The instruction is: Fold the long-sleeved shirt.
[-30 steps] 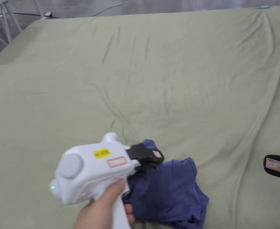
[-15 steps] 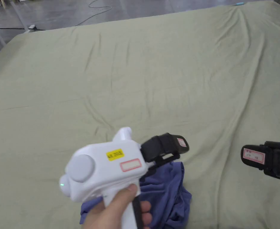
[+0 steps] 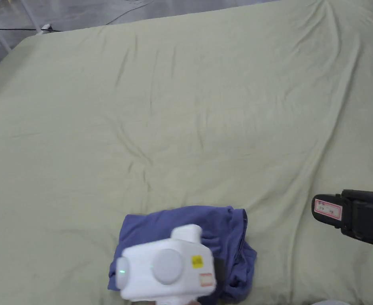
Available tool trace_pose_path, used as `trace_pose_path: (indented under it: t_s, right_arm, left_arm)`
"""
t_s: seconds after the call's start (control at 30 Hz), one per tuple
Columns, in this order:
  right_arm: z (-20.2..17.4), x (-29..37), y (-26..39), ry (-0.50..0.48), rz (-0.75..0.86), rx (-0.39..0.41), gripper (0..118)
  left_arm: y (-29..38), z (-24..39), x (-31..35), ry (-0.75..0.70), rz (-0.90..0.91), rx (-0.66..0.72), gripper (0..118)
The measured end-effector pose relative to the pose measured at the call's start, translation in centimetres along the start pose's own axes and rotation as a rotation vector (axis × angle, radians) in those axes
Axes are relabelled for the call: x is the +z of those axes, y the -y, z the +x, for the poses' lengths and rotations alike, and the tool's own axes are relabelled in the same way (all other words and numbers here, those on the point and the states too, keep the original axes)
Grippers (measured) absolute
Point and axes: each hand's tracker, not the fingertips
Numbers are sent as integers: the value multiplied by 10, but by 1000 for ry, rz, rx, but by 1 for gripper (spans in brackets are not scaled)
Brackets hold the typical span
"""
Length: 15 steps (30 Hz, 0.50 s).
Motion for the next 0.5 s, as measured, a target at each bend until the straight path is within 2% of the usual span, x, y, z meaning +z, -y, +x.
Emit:
trace_pose_path:
  t_s: [0.1, 0.17, 0.23, 0.33, 0.37, 0.5]
  right_arm:
    - [1, 2, 1, 20, -10, -1, 0]
    - [2, 3, 1, 31, -13, -3, 0]
    - [1, 5, -2, 40, -10, -5, 0]
    - [-3, 6, -6, 27, 8, -12, 0]
    - [-5, 5, -8, 15, 18, -15, 0]
    - [-12, -19, -19, -30, 47, -24, 0]
  left_arm:
    - [11, 36, -40, 170, -106, -32, 0]
    - [13, 51, -61, 173, -116, -30, 0]
    - [2, 58, -54, 179, -68, -38, 0]
    - [-17, 51, -15, 397, -2, 68, 0]
    - [-23, 47, 4, 430, 34, 60, 0]
    - [-42, -5, 79, 358, 188, 40, 0]
